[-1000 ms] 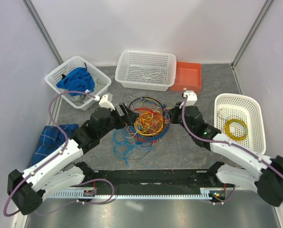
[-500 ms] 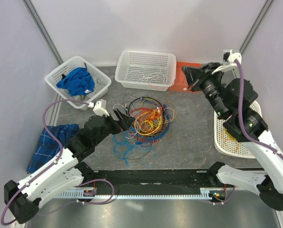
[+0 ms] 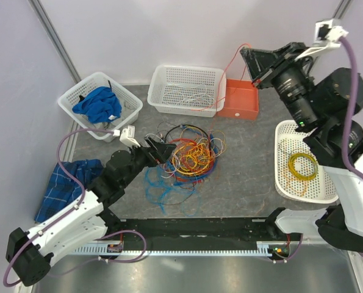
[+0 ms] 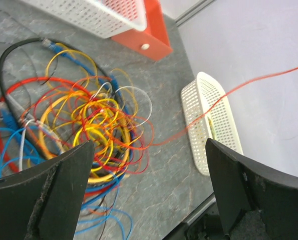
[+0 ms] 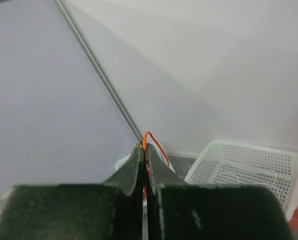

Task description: Untangle the cables

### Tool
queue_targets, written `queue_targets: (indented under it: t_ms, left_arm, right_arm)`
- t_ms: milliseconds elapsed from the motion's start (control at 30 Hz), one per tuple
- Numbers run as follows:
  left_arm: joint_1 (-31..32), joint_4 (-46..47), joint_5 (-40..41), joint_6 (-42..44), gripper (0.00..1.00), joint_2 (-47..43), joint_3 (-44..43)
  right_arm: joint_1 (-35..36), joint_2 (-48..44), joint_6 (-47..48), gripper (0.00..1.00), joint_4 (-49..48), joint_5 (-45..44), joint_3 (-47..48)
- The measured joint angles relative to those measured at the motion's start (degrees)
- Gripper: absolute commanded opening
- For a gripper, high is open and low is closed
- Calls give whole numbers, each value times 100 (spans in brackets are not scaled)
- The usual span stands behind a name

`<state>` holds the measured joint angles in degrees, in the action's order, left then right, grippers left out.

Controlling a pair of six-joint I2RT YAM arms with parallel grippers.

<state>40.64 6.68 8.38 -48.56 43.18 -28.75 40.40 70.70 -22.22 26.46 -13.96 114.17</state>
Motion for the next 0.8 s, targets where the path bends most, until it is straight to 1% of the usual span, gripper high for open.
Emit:
queue_targets:
  t_ms: [100,200,333,467,633,700,800]
  left_arm:
    - [0,988,-236,138,100,136,271]
    - [42,2114,-590,334,100,402,643]
    - [269,3106,-1062,887,100,990,579]
    - [651,3773,-1322,1397,100,1539,354]
    - [745,4572,-1478,1694,98,1637,317]
    - [745,4658,-1429,1709,95,1633,291]
    - [745,4358,-1128,1703,94,1567,245]
  right_arm:
    - [0,20,-7,0,-9,11,350]
    - [0,-55,-35,0,-28,11,409]
    - [0,-103,-98,0,-44,13,271]
    - [0,-68,-164,0,-39,35,76]
    - [0,-59,-197,0,22,37,-286]
    - [0,-96,-195,0,22,9,-446]
    - [0,-184,-173,0,20,-142,-699]
